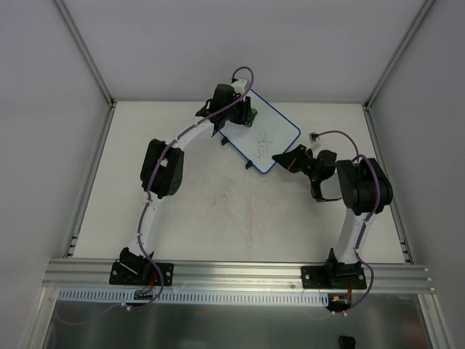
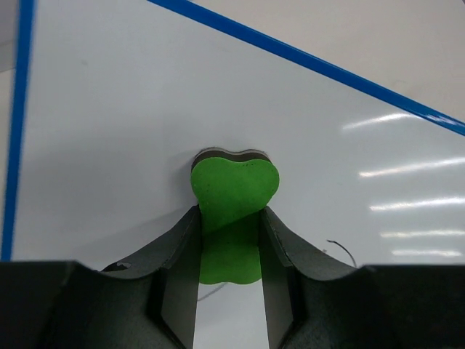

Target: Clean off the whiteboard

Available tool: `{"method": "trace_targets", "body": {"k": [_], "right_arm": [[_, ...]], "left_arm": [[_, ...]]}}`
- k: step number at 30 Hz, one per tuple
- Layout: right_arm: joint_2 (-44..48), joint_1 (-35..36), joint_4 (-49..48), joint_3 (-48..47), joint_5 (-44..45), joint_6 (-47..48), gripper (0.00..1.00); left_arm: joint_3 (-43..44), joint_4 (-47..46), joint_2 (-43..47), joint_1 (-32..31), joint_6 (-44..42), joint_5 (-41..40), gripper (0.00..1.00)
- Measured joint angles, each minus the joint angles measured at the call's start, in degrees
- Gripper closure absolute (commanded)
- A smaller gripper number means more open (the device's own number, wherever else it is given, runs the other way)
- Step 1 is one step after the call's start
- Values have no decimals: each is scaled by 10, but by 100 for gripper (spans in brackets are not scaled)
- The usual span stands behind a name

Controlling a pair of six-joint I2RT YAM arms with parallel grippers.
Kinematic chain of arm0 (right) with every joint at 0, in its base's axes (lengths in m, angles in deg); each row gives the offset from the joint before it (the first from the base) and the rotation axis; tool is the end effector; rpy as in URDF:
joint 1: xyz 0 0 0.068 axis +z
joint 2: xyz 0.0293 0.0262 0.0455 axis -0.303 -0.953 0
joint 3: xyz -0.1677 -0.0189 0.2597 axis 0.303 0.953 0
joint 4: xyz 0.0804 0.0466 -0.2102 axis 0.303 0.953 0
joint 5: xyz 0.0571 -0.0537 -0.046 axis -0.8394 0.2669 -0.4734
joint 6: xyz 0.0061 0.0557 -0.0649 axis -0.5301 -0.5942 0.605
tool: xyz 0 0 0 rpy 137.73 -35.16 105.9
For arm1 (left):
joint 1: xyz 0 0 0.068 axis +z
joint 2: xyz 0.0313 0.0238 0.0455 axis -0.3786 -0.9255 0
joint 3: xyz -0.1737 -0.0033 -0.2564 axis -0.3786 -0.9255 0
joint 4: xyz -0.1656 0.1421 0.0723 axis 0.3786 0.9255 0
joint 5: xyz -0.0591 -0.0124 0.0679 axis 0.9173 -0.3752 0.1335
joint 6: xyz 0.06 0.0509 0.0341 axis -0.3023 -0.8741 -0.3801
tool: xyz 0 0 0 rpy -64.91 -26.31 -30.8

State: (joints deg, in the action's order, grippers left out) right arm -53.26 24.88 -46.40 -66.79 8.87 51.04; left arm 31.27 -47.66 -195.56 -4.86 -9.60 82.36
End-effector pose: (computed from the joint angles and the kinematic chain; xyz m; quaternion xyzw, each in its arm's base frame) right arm 0.3707 0.0937 0.1984 -0.0757 0.7119 0.4389 0.5431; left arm 0.5256 -0.2908 0.2564 0.1896 0.7881 -0.2867 0.5107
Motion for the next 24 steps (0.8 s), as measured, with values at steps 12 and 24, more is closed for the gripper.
{"method": "trace_targets", "body": {"k": [12,24], "right_arm": [[0,0,0,0,0,2,98],[1,0,0,0,0,5,98]], "left_arm": [[-97,-2,57,-43,-16,29,100],[-205,-79,63,73,180,59,100]]}}
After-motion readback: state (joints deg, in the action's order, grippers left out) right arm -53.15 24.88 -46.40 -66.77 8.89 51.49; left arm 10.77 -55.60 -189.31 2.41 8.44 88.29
